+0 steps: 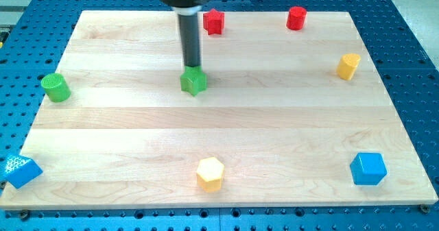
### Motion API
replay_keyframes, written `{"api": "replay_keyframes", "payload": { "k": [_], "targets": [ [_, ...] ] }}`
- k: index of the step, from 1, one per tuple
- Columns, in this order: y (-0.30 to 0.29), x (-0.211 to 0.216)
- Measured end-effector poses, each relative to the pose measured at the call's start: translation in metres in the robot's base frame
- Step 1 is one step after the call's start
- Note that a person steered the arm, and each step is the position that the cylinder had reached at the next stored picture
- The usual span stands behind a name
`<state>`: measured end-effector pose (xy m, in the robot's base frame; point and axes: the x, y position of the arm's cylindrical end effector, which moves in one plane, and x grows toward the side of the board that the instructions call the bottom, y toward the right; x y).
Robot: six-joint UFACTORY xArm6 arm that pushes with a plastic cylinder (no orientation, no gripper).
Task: Nudge the green star to the center
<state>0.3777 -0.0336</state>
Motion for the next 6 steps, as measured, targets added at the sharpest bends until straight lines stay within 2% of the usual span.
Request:
{"api": "replay_keyframes", "payload": {
  "k": [1,2,3,4,5,6],
  "targets": [
    [-0.06,-0.02],
    [-0.09,-0.011],
    [-0.056,0.015],
    [-0.002,0.02],
    [0.015,0.018],
    [0.066,0.0]
  ]
}}
